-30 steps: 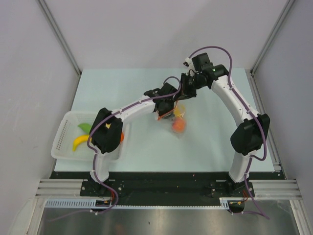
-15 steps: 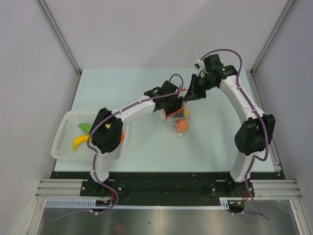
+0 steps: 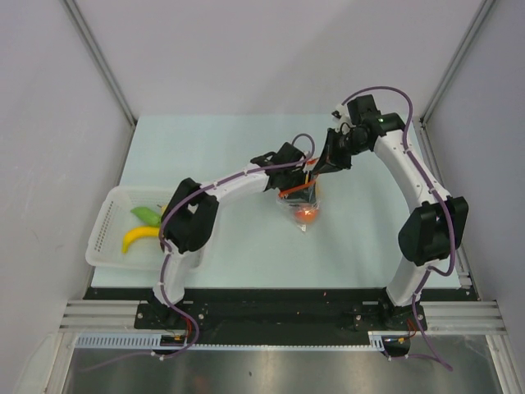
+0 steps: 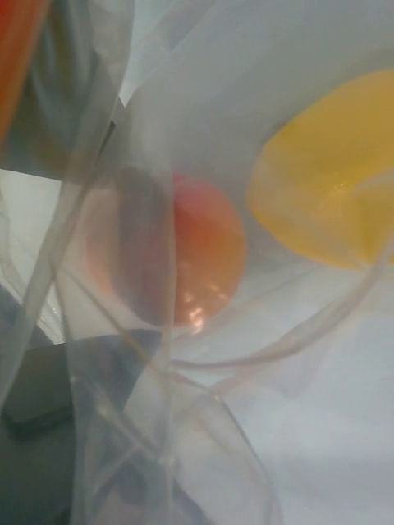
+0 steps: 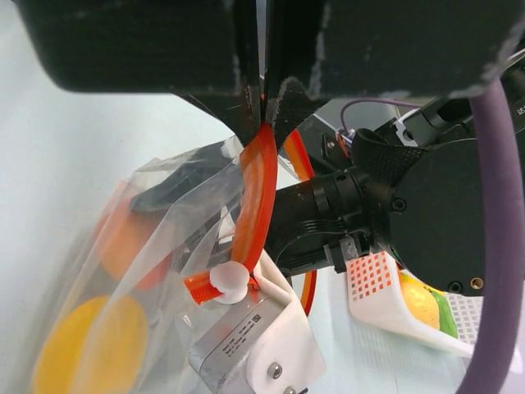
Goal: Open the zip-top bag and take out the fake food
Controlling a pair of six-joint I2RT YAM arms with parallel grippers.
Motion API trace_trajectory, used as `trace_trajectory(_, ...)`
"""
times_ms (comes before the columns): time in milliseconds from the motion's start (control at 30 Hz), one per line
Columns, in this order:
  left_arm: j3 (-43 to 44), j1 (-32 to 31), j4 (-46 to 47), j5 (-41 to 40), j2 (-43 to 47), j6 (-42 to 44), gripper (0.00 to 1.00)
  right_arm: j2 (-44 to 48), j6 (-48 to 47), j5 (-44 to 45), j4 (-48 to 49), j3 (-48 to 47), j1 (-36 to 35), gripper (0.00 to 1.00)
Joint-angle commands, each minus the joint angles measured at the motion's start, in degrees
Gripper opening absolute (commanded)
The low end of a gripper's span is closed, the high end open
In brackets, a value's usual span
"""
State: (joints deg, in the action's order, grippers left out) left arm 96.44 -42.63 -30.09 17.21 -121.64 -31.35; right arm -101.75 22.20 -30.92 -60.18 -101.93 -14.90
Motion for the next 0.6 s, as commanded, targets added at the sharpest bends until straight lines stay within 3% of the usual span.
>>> trace_trajectory(0,1.38,-0.52,-0.85,0.80,-2.54,1.56,0.73,3.76,-0.75,-0.72,-0.02,0.85,0.75,0.00)
trace_trajectory(233,-0.82,-0.61,1.00,1.51,-3.60,0.85,0.73,4.63,-0.93,-0.20,0.86,3.84,0.92,0.00)
trace_trajectory(300,-0.47,-0.61,0.64,-1.02,-2.64,2.08,0.67,4.72,-1.10,-0.28,1.12,4.02,1.01,0.00)
trace_trajectory(433,3.04,-0.61,-2.86,-4.90,-1.49,4.54,0.38,4.55,-1.45,-0.02,1.30,4.46,1.01,0.00)
trace_trajectory(567,6.20,-0.61,-5.06,-8.77,1.58,6.57,0.20,4.72,-2.33,0.68,1.47,4.37,1.01,0.00)
